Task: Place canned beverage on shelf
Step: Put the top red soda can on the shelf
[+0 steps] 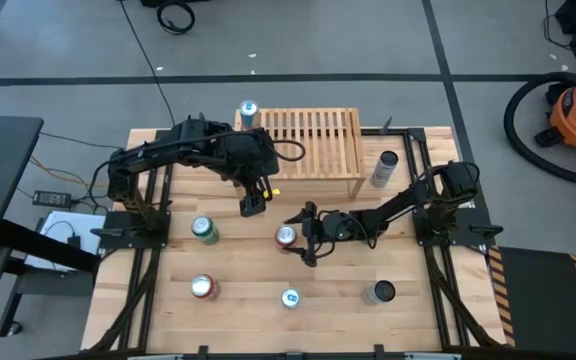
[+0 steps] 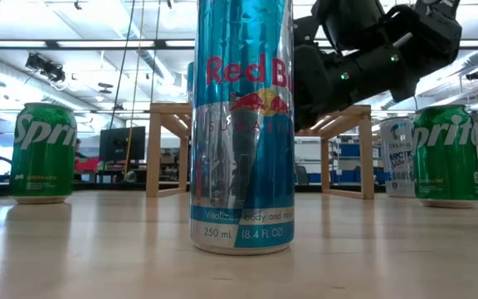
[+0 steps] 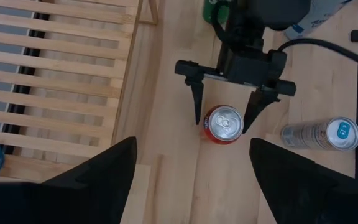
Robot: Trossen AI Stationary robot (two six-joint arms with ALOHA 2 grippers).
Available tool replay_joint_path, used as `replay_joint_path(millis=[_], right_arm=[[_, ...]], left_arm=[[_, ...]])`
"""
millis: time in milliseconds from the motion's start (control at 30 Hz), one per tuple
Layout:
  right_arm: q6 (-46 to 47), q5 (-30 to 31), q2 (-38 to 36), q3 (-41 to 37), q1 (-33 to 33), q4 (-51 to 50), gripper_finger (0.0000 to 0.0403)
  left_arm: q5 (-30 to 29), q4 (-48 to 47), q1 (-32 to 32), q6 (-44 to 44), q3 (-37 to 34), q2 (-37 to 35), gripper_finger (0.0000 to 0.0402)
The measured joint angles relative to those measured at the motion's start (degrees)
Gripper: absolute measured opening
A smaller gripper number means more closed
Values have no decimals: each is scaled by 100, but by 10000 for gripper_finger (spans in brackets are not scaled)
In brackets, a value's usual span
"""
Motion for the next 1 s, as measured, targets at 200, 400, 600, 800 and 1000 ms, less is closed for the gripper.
replay_joint_path(millis=[200,400,600,800,1000], right_arm=[[-76,-15,13,79,-8,-87,373],[-61,-19,6,79,-25,-83,316],[81,-310,2,79,-115,-68,307],[394,-580,-127,130,-242,-261,307],[365,-910,-609,797,-372,-1580,307]], left_arm=[[0,3,0,47,0,0,314],[0,-6,0,104,0,-1,314],[0,-8,0,107,0,-1,314],[0,-19,0,115,0,0,314],[0,-154,0,114,0,0,314]])
